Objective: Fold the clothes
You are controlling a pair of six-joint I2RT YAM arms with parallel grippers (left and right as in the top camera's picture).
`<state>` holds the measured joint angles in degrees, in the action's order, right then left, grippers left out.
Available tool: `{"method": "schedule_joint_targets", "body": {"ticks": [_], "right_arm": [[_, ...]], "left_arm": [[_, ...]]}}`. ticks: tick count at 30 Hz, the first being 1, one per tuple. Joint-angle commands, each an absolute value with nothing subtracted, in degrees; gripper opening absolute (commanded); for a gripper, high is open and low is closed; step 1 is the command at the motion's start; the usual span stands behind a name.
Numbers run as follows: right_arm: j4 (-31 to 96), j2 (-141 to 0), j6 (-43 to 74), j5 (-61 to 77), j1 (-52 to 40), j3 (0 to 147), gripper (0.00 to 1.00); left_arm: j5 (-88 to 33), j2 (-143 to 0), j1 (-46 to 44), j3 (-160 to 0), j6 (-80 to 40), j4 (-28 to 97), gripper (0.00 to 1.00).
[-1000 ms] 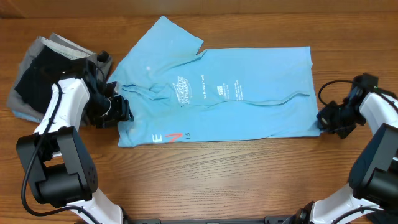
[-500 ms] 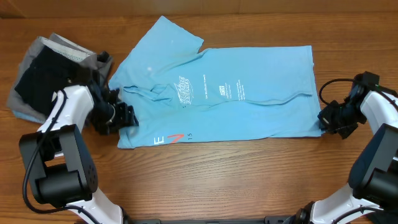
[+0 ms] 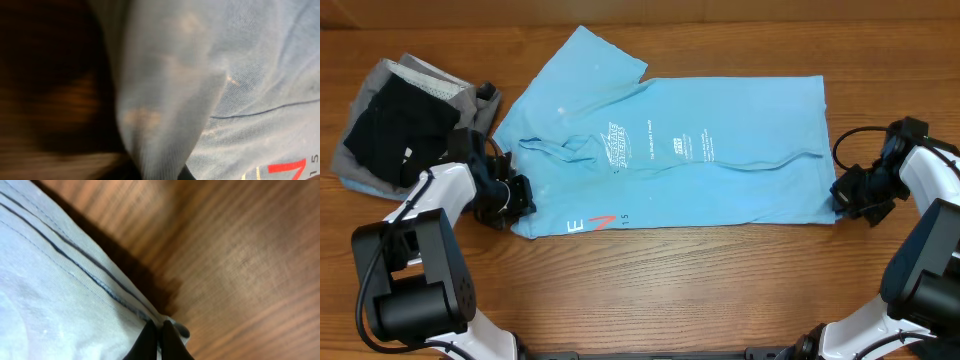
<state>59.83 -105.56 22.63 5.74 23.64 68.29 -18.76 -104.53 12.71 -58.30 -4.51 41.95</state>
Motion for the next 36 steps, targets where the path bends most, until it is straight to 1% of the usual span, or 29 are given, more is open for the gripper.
{"method": "schedule_joint_targets", "body": {"ticks": [1,5,6,10,12,13,14,15,16,18,20,22,25,29,32,34,36], "right_arm": [[62.81,-105.67,22.68,4.89,23.88,69.19,0.04],[67.35,-105.67,22.70,1.30,23.88,69.19,0.04],[68.34,-105.67,22.70,0.08,23.88,69.19,0.05],[69.43,-105.67,22.68,-2.00,23.86,69.19,0.14],[68.97,-105.67,22.65,-1.41,23.86,69.19,0.22],[68.86,-105.67,22.65,-1.21,23.86,69.19,0.26],[68.88,-105.67,22.65,-1.19,23.86,69.19,0.28],[68.88,-105.67,22.59,-0.75,23.86,69.19,0.28],[68.88,-105.67,21.85,1.45,23.86,69.19,0.28],[68.64,-105.67,18.13,7.31,23.86,69.19,0.29],[67.24,-105.67,12.21,16.29,23.62,69.19,0.30],[65.98,-105.65,8.40,23.86,23.59,69.19,0.30],[64.07,-104.66,5.72,31.77,23.59,69.45,0.32],[63.31,-99.81,5.72,34.35,23.59,71.44,0.34],[62.81,-93.80,5.72,35.90,23.44,74.02,0.36],[62.57,-90.43,5.74,36.82,23.11,75.88,0.39],[62.33,-87.02,5.78,38.52,22.61,78.35,0.41]], "left_arm": [[-9.04,-107.98,16.91,-59.16,-6.00,44.80,0.04],[-5.45,-107.96,20.10,-63.55,-5.37,50.65,0.04],[-5.58,-107.96,20.73,-64.36,-5.39,51.55,0.04],[-7.22,-107.90,22.00,-66.65,-5.61,53.23,0.04],[-7.57,-107.90,22.00,-67.72,-5.56,54.24,0.05],[-7.55,-107.90,21.93,-68.18,-5.56,54.85,0.08],[-7.62,-107.90,21.82,-68.64,-5.58,55.42,0.12],[-8.05,-107.90,21.71,-68.88,-5.54,55.79,0.20],[-9.17,-107.90,21.67,-69.19,-5.23,56.42,0.26],[-10.94,-107.90,21.69,-69.41,-4.56,57.06,0.33],[-13.72,-107.87,21.63,-69.73,-3.40,58.11,0.35],[-16.88,-107.87,21.63,-70.61,-1.34,59.83,0.34],[-20.71,-107.18,21.61,-73.01,1.89,63.22,0.33],[-22.55,-103.42,21.56,-77.21,3.29,66.96,0.34],[-22.55,-98.89,20.86,-80.60,3.25,67.90,0.37],[-22.52,-95.94,19.90,-82.81,3.25,67.64,0.41],[-21.71,-93.60,18.85,-84.84,3.25,67.22,0.50]]}}
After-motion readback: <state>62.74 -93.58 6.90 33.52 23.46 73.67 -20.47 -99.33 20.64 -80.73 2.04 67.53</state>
